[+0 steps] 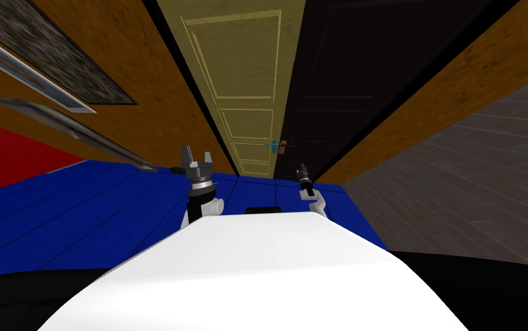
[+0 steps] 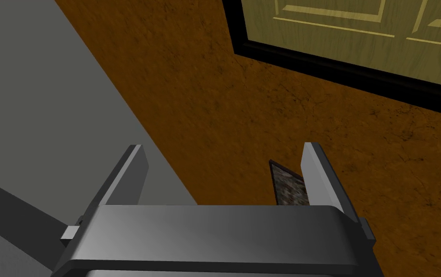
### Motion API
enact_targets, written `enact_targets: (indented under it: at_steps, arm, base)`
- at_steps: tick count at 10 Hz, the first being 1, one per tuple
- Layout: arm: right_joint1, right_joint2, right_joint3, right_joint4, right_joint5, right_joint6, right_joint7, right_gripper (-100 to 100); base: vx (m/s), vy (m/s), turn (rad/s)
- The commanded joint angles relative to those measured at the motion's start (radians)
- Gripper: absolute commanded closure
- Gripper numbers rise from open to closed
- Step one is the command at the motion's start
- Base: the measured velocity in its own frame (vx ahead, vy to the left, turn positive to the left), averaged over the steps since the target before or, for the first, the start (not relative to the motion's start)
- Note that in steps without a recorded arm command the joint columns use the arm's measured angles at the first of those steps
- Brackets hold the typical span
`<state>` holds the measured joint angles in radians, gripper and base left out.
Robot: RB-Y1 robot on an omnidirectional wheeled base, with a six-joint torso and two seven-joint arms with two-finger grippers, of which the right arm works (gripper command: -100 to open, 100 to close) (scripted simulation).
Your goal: Pull the door open
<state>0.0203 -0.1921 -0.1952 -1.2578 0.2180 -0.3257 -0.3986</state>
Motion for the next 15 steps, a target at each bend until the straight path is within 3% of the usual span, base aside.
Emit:
enact_targets:
  at_steps: [1, 10, 15]
  arm:
    - [-0.002, -0.003, 0.0, 0.005, -0.005, -0.002, 0.002, -100]
    - [-0.014, -0.025, 0.001, 0.043, -0.05, -0.016, 0.022, -100]
    - [-0.03, -0.052, 0.003, 0.089, -0.103, -0.033, 0.046, -100]
  base:
    - [-0.221, -0.038, 0.035]
    - [-0.215, -0.054, 0.039]
    - [-0.219, -0.101, 0.063]
